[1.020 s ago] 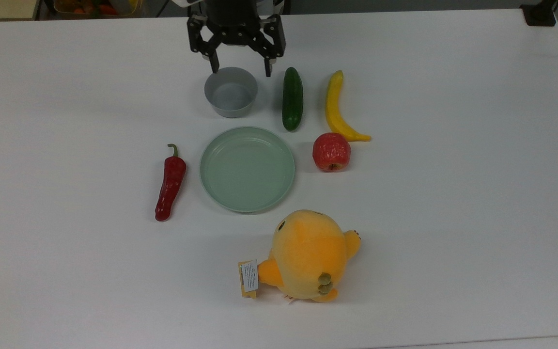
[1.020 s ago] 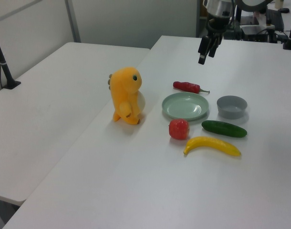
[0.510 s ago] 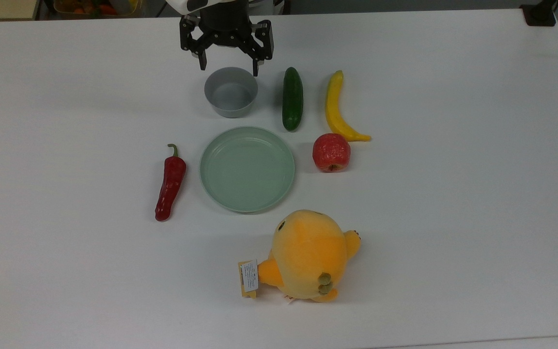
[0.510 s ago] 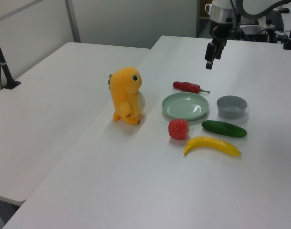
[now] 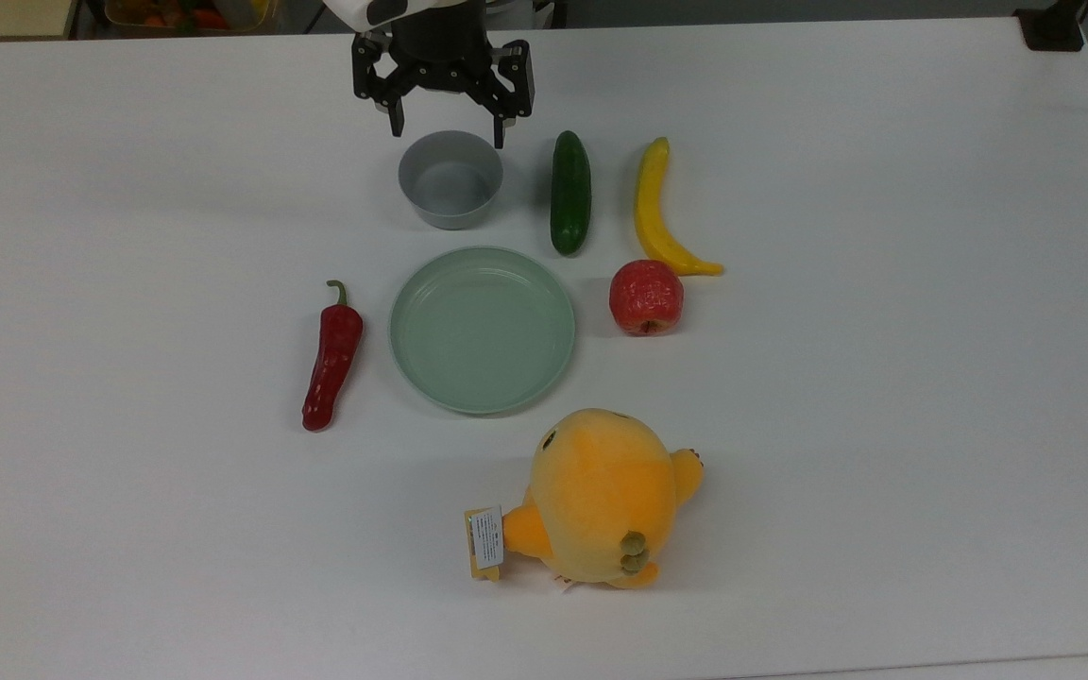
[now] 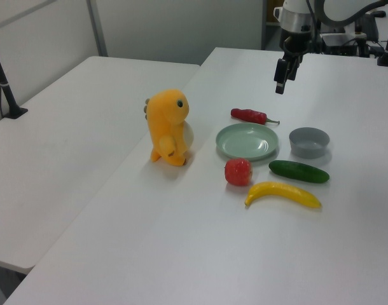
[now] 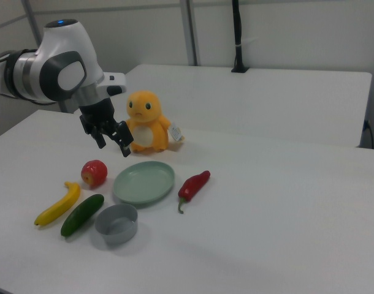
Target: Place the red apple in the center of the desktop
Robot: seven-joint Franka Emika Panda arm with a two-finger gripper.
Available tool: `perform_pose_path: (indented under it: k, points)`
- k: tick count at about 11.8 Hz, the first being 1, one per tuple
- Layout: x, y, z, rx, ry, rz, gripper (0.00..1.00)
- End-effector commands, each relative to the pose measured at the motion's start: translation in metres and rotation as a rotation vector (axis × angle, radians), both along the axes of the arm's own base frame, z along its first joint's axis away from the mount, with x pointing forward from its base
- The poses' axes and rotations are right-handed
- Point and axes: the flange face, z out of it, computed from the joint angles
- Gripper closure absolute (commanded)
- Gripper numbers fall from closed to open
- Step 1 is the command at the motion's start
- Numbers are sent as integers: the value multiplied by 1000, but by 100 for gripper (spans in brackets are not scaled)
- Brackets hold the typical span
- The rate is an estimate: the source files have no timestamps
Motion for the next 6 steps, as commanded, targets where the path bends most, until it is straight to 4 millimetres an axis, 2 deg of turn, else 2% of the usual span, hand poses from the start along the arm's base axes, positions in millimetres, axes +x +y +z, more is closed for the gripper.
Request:
perform_pose_path:
  k: [1, 4, 6]
  points:
    - [-7, 4, 1, -19, 20, 15, 0]
    - [-13, 4, -5, -33, 81, 106, 0]
    - [-14, 4, -6, -33, 84, 106, 0]
